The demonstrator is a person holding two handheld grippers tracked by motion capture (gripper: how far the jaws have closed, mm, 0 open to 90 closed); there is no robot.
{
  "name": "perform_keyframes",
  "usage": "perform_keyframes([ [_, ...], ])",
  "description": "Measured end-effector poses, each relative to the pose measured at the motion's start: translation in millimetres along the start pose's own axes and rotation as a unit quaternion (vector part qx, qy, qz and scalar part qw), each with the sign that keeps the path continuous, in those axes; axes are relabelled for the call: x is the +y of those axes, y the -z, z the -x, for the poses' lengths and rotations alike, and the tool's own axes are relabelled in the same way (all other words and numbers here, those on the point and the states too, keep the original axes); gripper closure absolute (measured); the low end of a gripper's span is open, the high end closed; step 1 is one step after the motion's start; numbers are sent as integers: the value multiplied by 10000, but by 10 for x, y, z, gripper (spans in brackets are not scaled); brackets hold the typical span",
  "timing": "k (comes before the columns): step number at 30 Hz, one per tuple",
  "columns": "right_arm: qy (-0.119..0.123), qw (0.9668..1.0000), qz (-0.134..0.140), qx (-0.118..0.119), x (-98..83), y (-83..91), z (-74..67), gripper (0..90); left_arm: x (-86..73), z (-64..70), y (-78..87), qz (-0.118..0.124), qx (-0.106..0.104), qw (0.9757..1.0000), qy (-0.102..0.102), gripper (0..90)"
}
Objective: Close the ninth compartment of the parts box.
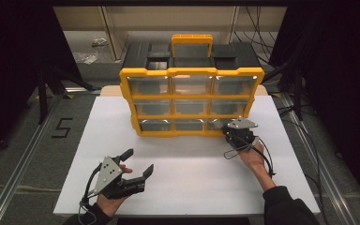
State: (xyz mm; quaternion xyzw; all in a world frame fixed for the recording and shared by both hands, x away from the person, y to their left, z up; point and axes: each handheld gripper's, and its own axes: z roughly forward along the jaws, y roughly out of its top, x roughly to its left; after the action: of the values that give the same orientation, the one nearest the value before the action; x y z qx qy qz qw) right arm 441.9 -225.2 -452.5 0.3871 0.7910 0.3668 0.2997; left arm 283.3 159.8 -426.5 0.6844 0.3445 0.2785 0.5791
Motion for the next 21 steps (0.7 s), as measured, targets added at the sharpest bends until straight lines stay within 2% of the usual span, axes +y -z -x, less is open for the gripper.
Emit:
perform_keyframes([
  [3,4,9999,-26,158,9,50,-16,680,-1,4,-2,-7,-6,10000,-15,165],
  [6,-87,9996,-108,237,21,83,-41,593,-1,5,-3,-13,-6,10000,-10,165],
  [10,-196,9996,-39,206,43,130,-56,492,0,3,1,-1,-9,10000,-18,165],
  [13,-308,9991,18,280,60,165,-54,442,-1,2,0,-4,-9,10000,-11,165],
  [15,-304,9992,55,243,69,183,-64,410,0,3,0,-6,-10,10000,-17,165],
  [21,-399,9984,192,360,103,239,-103,364,0,3,1,-1,-9,10000,-16,165],
])
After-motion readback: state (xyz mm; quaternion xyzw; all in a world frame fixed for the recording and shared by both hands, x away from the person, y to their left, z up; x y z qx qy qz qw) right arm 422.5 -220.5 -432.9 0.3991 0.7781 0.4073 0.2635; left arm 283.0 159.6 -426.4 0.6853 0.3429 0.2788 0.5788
